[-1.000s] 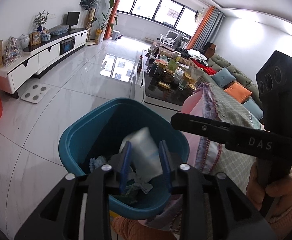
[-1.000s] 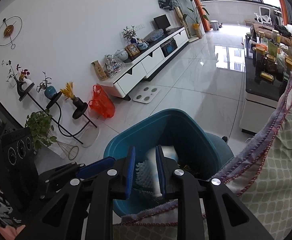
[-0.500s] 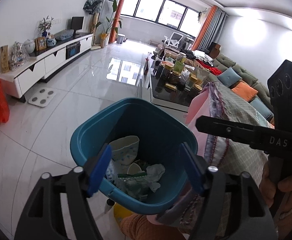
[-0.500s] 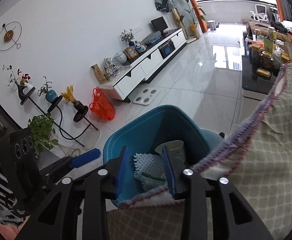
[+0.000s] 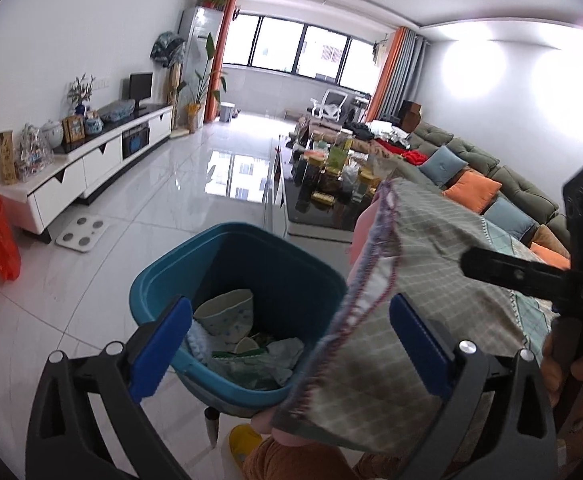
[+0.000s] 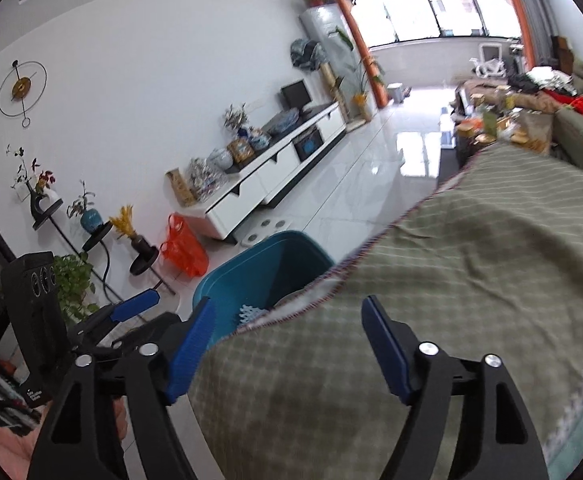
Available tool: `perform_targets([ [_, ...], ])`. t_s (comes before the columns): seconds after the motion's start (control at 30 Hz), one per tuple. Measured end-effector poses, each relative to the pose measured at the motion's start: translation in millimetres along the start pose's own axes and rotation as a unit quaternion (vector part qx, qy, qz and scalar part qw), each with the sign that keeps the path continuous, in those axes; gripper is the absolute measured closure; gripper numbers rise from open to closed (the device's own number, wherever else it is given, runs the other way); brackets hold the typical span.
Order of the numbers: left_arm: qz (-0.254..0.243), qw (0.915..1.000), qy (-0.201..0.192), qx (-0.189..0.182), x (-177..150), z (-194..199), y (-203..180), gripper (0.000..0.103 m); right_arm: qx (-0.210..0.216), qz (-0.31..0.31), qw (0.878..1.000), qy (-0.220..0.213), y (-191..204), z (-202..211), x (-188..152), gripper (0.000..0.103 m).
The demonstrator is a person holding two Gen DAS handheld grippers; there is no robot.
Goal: Collect trash
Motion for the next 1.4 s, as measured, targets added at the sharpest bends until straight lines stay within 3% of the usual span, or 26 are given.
perform_targets([
  [0.2,-0.015,0.9994,-0.03,-0.013,0,10,-34,0.004,-0.063,0.013,0.997,-0.044,-12,53,-24,0.006],
  [0.47,-0.072,0.9946,-0.053,-0.053,-4,12,-100,0.004,-0.155,-0.005,0.982,-0.106,-37,119,-48,0.004],
  [0.67,-0.092,0.9891,-0.076,-0.087,-6,12,-144,0.004,-0.224,-0.016,0.964,-0.143,-52,163,-68,0.004],
  [1.03,-0.136,0.9774,-0.109,-0.119,-18,19,-206,0.004,-0.341,-0.029,0.916,-0.208,-64,224,-97,0.004],
  [1.3,-0.142,0.975,-0.109,-0.131,-28,16,-228,0.004,-0.393,-0.017,0.89,-0.231,-56,241,-105,0.004],
  [1.4,-0.142,0.9741,-0.115,-0.133,-29,17,-231,0.004,-0.398,-0.017,0.887,-0.231,-55,242,-107,0.004],
])
Point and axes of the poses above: each gripper's, at about its wrist camera, not at the fingertips, and z roughly against the way its jaws point, y to its left, x to its top, the point moved 2 cm from there along -z, roughly the way its jaws point, and after that the axes turned 2 degrees about -y, right-handed, at the moved point
